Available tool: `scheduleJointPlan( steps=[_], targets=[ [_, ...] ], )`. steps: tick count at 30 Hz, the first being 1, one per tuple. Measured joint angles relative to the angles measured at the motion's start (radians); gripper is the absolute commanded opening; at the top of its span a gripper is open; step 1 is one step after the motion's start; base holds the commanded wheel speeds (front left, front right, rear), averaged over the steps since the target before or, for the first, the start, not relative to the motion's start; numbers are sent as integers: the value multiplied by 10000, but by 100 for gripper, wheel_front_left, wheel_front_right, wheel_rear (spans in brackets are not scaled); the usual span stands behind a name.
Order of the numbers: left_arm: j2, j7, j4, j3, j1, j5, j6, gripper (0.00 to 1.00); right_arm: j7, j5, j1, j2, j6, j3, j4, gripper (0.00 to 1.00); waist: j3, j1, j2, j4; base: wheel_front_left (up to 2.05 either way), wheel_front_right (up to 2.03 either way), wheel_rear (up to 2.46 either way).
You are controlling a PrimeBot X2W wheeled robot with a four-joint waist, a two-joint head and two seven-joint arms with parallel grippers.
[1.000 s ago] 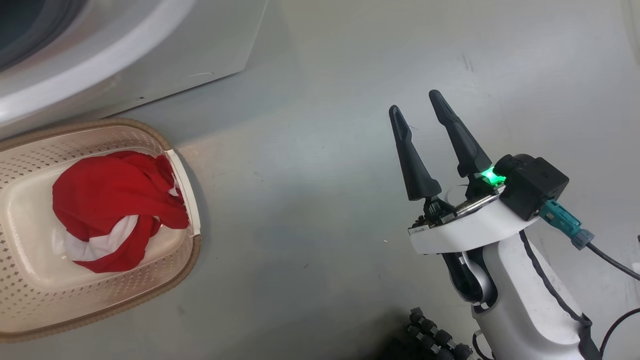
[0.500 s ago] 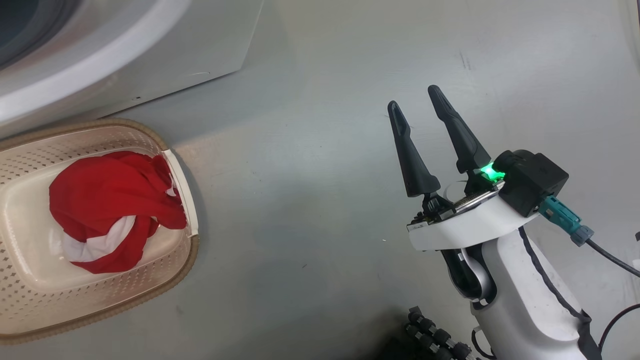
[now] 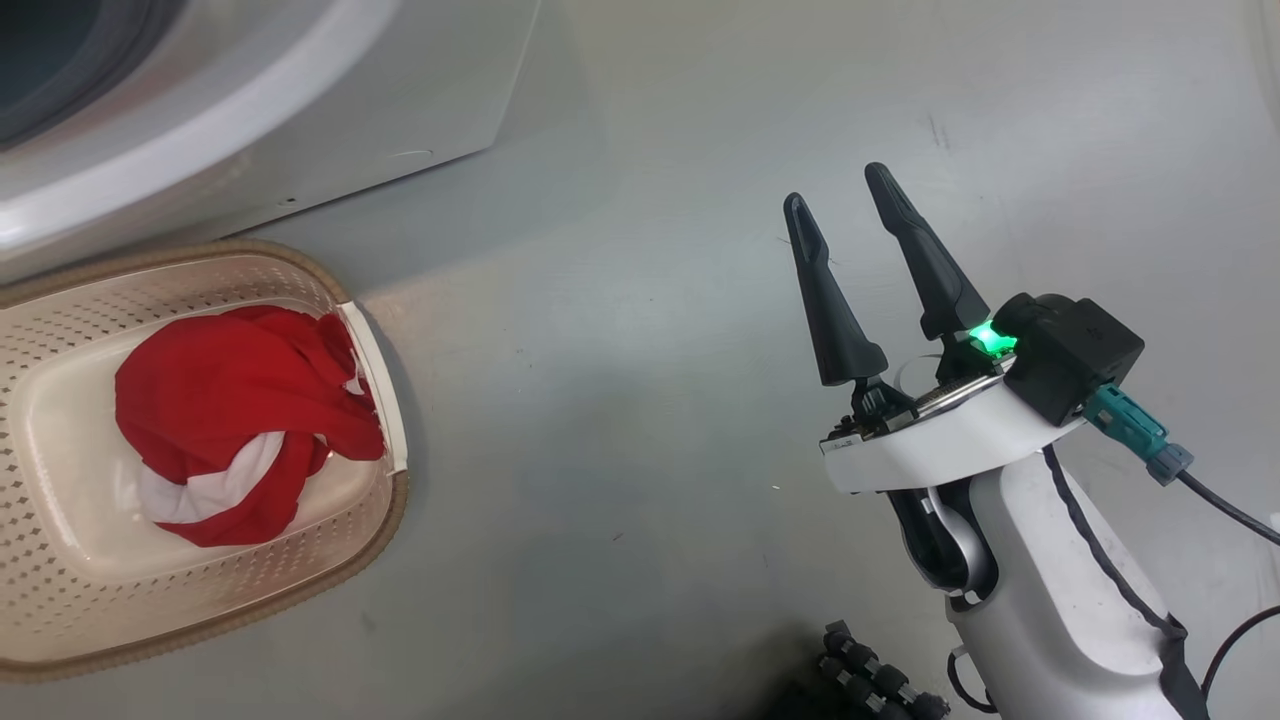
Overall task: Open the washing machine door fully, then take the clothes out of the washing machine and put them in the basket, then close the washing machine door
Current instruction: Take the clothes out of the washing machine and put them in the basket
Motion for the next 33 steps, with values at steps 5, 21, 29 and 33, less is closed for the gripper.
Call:
scheduleJointPlan(
  steps=[5, 21, 29, 33],
  targets=[
    [-525, -593, -104, 142, 151, -366, 48, 0, 0, -178, 0, -6, -2, -171, 33, 100, -114, 0, 0, 168, 0, 0, 0],
    [-1661, -3511, -662, 880, 1529, -1229, 65, 0, 0, -895, -58, -10, 4, -251, 251, 100, -657, -1, 0, 848, 0, 0, 0],
    [-2339, -5185, -915, 1137, 2697, -1664, 61, 0, -2, -1227, 35, -23, 12, -341, 489, 100, -1166, 0, 0, 1139, 0, 0, 0],
    [-2635, -5998, -1070, 1187, 3404, -1739, 46, 0, 0, -1308, 183, -25, 12, -357, 587, 100, -1507, -1, 0, 1260, 0, 0, 0]
  ],
)
